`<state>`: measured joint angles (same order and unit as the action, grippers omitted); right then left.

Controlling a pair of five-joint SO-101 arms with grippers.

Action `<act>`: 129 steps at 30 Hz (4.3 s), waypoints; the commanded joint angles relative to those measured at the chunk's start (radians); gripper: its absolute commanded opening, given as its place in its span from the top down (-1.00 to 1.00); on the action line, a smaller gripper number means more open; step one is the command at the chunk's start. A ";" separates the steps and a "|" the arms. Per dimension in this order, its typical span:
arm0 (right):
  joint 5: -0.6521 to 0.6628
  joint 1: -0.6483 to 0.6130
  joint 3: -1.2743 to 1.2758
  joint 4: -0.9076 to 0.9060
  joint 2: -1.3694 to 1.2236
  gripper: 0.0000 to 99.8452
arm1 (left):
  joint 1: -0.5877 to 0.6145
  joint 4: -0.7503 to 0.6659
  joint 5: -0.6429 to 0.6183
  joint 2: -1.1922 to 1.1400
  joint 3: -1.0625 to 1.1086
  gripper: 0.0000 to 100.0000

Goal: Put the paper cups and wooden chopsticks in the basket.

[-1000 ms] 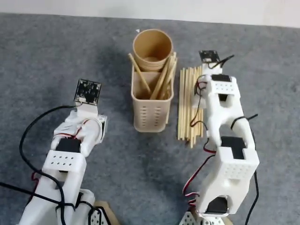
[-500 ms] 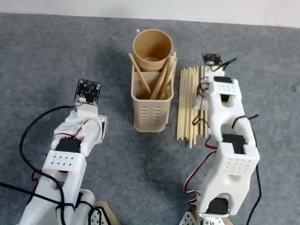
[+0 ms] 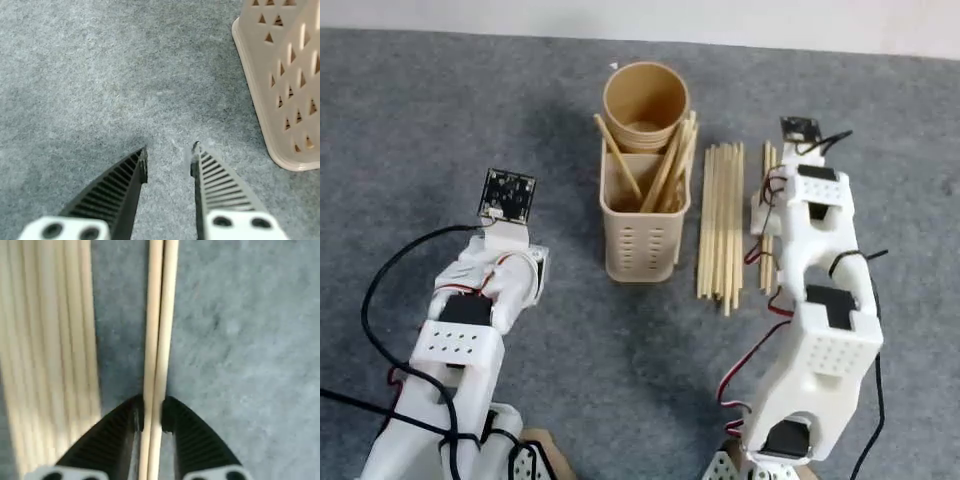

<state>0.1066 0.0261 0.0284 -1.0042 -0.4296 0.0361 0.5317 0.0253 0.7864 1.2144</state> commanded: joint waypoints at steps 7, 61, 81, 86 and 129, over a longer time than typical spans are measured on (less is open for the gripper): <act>-0.133 -0.088 0.001 0.151 0.788 0.99 | -0.015 -0.017 0.009 0.016 -0.004 0.66; 0.106 -0.081 0.070 -0.173 0.920 0.58 | -0.031 -0.017 0.009 0.016 0.005 0.66; 0.114 -0.079 0.446 0.334 0.401 0.58 | -0.030 -0.017 0.011 0.016 0.005 0.66; 0.114 -0.099 0.447 0.341 0.352 0.58 | -0.030 -0.017 0.011 0.016 0.005 0.66; 0.106 -0.061 0.444 0.335 0.251 0.99 | -0.030 -0.017 0.011 0.016 0.005 0.66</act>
<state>0.2094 -0.0399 0.4749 -0.6621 -0.1933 0.0176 0.5301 0.0253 0.7864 1.2236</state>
